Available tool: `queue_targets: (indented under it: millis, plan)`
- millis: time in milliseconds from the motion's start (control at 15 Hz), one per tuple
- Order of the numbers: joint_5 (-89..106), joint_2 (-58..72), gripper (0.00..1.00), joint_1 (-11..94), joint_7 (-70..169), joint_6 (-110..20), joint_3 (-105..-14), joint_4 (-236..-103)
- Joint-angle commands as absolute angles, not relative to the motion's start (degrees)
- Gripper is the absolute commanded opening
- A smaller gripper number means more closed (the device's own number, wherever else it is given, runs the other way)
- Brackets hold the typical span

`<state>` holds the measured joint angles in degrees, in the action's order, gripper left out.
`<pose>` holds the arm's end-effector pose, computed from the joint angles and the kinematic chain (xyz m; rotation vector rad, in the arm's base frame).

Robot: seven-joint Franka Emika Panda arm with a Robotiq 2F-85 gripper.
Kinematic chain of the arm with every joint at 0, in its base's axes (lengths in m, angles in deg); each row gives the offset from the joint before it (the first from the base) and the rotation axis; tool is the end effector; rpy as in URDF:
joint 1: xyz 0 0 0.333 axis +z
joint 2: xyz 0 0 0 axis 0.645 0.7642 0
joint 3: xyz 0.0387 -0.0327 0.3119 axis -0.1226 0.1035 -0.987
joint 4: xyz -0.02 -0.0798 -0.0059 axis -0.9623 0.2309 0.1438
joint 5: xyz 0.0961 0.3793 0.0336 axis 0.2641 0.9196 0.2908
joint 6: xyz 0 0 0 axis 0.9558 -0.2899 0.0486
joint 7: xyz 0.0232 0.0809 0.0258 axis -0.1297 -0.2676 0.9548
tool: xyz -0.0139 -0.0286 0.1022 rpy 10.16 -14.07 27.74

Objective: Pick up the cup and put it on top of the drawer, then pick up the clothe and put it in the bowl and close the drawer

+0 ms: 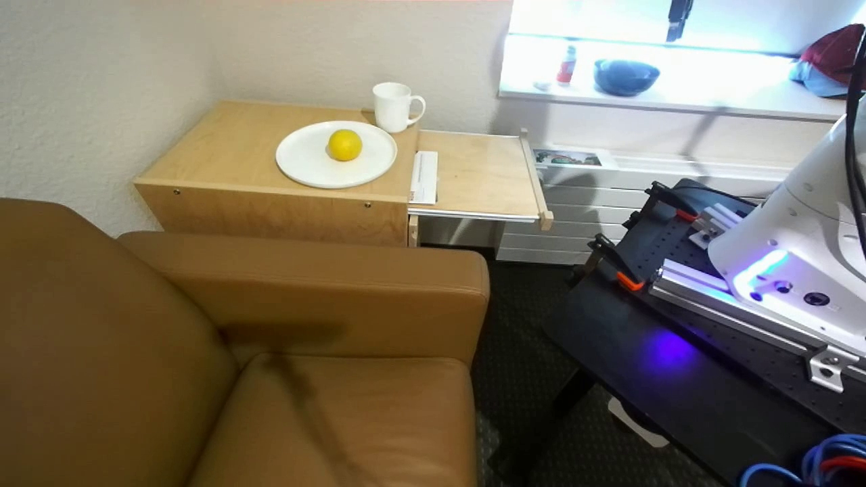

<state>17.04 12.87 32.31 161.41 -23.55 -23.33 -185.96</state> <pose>0.4154 -0.4238 0.3258 0.3222 -2.8651 -0.1180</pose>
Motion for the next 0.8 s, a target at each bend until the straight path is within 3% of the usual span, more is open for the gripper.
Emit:
queue_targets:
  millis: [0,267,733]
  plan:
    - [14.8,10.9,1.0,28.6,161.0,-23.5,-27.3,-185.7]
    - [12.9,12.1,1.0,28.0,160.9,-24.2,-29.5,-186.0]
    - [5.6,14.3,1.0,31.1,170.0,-37.7,-38.0,-201.7]
